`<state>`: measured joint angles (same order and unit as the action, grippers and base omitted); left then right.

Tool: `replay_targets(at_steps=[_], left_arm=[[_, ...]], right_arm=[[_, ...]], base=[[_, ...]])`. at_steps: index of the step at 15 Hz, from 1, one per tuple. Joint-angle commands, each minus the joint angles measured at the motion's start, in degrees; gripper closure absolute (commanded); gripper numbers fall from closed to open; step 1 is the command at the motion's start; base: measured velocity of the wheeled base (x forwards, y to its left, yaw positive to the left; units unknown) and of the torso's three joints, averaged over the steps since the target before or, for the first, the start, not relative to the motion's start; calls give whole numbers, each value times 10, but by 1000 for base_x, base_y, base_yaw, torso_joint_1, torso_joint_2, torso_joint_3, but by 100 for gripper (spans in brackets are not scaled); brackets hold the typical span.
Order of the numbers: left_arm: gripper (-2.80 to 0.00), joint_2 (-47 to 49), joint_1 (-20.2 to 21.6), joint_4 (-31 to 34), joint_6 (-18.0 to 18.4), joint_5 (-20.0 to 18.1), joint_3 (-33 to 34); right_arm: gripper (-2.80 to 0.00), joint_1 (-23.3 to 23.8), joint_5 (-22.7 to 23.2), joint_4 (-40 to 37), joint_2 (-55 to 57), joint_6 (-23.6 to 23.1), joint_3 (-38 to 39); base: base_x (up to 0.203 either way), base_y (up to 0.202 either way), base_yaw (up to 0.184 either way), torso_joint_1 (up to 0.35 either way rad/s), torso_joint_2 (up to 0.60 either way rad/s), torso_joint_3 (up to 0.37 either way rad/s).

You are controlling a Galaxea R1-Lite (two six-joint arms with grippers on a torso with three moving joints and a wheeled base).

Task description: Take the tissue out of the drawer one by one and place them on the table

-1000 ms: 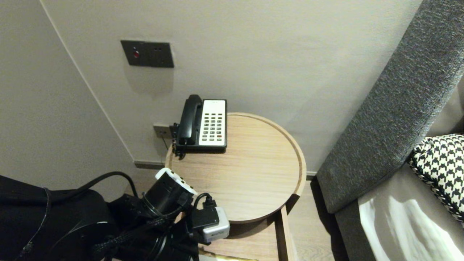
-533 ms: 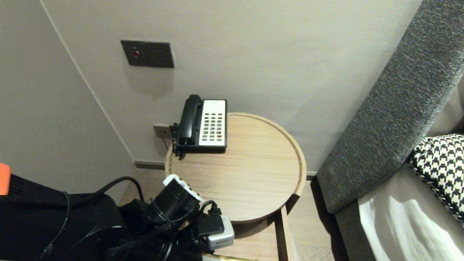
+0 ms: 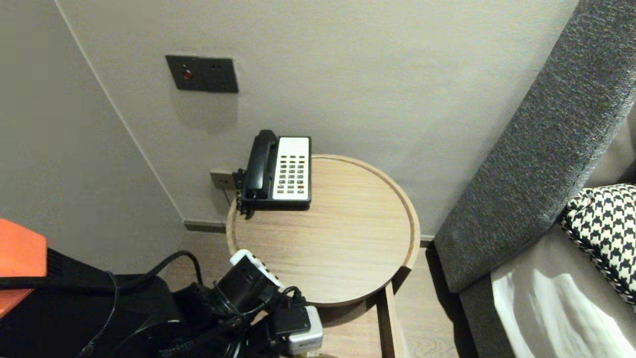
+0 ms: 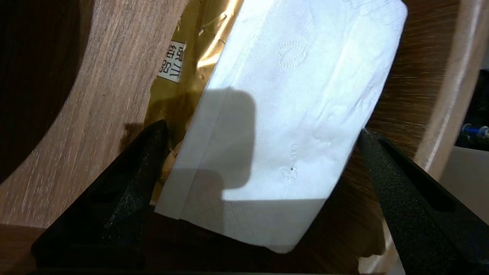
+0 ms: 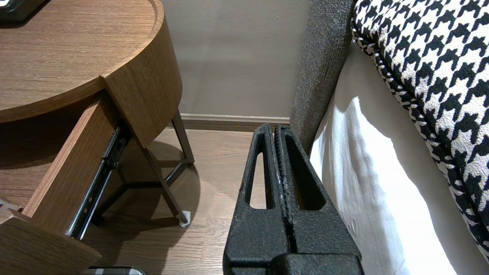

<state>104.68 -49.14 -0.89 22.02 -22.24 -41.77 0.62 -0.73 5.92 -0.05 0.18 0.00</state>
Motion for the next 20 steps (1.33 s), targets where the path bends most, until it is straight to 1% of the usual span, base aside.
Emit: replay_targets(at_steps=[1, 5, 11, 12, 13, 20], left_arm=[[-280, 13, 0, -13, 1, -1, 9], [-280, 18, 0, -52, -3, 3, 26], [-280, 22, 1, -53, -4, 1, 31], [-97, 24, 1, -53, -4, 1, 32], [0, 24, 1, -54, -5, 0, 32], [0, 11, 6, -59, -15, 2, 32]], right_arm=[[0, 0, 0, 1, 0, 0, 23], [0, 0, -1, 1, 0, 0, 23], [0, 0, 0, 1, 0, 0, 23], [0, 0, -1, 1, 0, 0, 23], [0, 0, -1, 1, 0, 0, 23], [0, 0, -1, 1, 0, 0, 23]], base=[[0, 0, 0, 0, 0, 0], [0, 0, 0, 0, 0, 0], [0, 0, 0, 0, 0, 0], [0, 0, 0, 0, 0, 0], [0, 0, 0, 0, 0, 0], [0, 0, 0, 0, 0, 0]])
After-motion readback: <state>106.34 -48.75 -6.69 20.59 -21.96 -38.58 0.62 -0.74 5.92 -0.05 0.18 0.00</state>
